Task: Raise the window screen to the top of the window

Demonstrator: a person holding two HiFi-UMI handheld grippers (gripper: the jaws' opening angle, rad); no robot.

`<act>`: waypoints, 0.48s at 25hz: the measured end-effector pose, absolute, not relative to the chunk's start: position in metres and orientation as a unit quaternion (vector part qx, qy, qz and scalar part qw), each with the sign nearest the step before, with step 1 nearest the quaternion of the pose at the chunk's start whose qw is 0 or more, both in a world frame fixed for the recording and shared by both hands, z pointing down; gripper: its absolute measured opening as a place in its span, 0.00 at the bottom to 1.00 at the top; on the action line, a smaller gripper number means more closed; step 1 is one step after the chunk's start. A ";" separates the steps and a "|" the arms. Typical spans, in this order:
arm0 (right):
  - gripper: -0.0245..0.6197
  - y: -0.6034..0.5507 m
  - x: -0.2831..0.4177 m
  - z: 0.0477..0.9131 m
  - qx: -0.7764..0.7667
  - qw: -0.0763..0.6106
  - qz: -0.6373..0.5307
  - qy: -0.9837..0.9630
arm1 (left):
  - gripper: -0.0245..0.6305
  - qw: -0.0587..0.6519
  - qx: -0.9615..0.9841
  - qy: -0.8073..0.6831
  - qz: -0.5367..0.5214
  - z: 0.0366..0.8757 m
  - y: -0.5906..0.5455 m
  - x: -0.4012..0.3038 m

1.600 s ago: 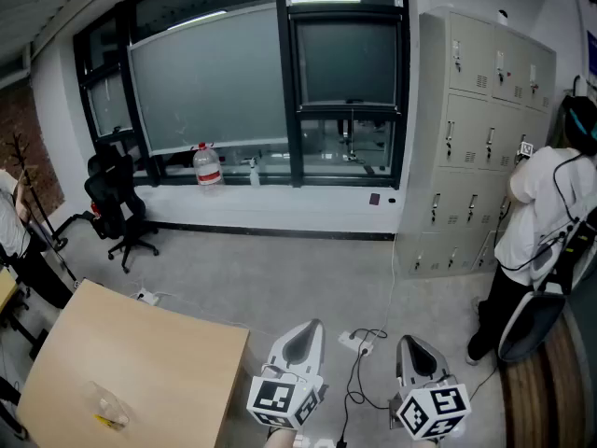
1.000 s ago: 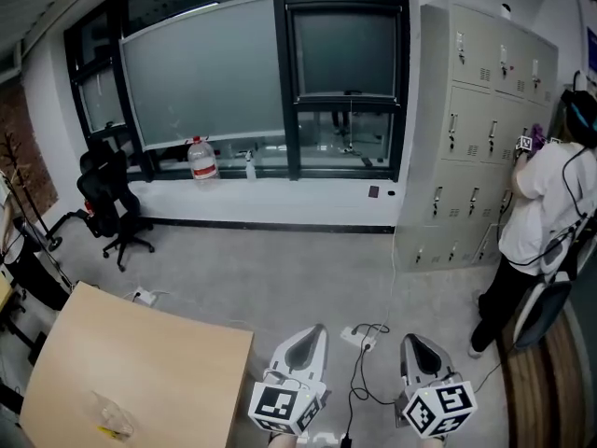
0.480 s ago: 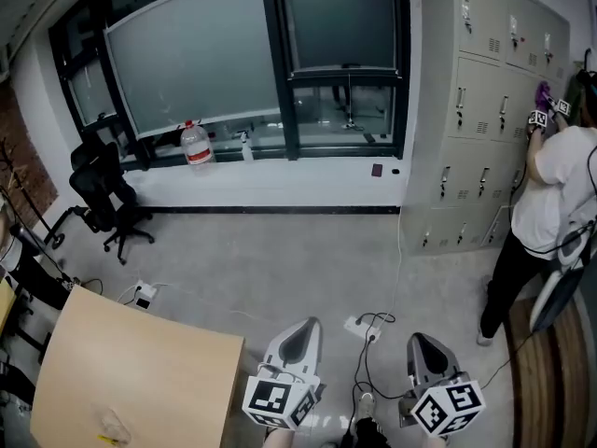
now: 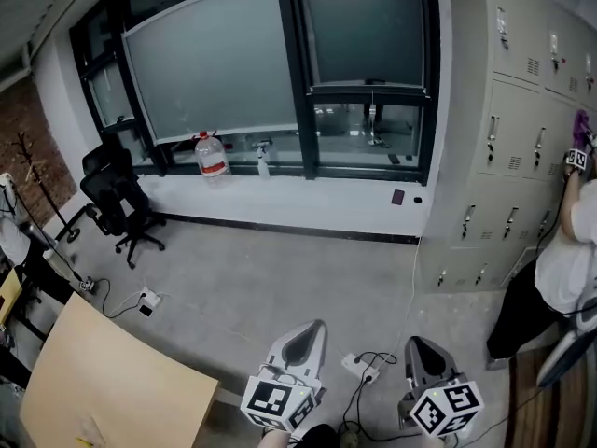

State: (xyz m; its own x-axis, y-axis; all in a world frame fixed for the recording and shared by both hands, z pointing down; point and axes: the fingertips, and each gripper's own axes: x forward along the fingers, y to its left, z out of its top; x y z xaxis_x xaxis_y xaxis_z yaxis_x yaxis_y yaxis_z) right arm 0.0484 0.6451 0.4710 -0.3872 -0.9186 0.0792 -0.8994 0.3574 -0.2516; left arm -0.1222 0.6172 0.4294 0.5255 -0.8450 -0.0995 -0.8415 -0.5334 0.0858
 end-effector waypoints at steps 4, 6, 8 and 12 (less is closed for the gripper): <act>0.05 0.594 0.043 0.478 -0.532 0.026 -0.136 0.835 | 0.04 0.021 0.861 -0.503 -0.076 0.432 0.572 -0.131; 0.05 0.559 0.040 0.486 -0.525 0.014 -0.140 0.839 | 0.04 0.026 0.857 -0.506 -0.087 0.437 0.541 -0.134; 0.05 0.520 0.037 0.491 -0.523 0.011 -0.141 0.841 | 0.04 0.023 0.854 -0.512 -0.085 0.443 0.504 -0.137; 0.05 0.425 0.028 0.484 -0.527 0.012 -0.126 0.840 | 0.04 0.014 0.844 -0.527 -0.097 0.442 0.408 -0.156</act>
State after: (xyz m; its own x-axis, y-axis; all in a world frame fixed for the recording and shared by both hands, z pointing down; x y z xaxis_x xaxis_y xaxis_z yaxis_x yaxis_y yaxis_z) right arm 0.0281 0.4245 0.4839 -0.4445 -0.8886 0.1128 -0.8826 0.4129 -0.2249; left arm -0.1562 0.4081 0.4418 0.4266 -0.8922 -0.1484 -0.8867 -0.4449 0.1258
